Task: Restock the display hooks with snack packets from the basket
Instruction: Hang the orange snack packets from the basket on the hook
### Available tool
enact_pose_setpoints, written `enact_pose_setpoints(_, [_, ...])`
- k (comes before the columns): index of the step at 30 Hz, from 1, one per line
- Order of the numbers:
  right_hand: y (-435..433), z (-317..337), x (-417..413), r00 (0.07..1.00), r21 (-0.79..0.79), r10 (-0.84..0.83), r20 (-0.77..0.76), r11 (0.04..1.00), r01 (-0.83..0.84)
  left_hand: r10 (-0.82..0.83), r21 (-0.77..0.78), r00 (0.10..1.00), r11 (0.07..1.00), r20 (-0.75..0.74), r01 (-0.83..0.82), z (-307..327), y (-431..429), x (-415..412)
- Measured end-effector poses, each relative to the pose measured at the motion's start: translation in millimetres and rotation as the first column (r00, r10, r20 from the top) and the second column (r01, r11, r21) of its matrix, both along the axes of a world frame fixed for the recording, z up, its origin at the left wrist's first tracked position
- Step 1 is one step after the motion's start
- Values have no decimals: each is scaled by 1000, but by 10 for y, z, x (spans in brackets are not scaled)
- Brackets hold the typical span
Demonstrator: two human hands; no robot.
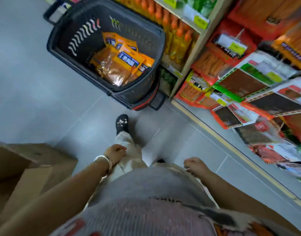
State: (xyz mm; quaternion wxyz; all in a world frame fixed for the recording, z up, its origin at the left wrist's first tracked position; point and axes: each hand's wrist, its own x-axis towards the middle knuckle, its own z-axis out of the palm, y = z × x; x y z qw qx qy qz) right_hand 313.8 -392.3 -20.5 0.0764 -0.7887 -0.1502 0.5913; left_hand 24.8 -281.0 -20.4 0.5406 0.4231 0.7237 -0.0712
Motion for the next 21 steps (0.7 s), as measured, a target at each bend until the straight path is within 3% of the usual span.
enact_pose_setpoints(7, [1799,112,-413,999,164,-34,-36,986,39,266,-19,955,964,129,-265,11,1125,-585])
enact_pose_setpoints(12, [3118,296,-1003,992,336,-60,-109,937,94,231,25,932,969,278,-247,298,2253,-739])
enact_pose_setpoints(17, [4129,36,-1382,985,330,-78,-153,936,125,121,49,914,987,387,-151,329,3327,-774])
enact_pose_setpoints(21, [4573,-505,-1450,976,188,-181,-123,961,202,146,50,924,983,353,-175,23,4023,-675])
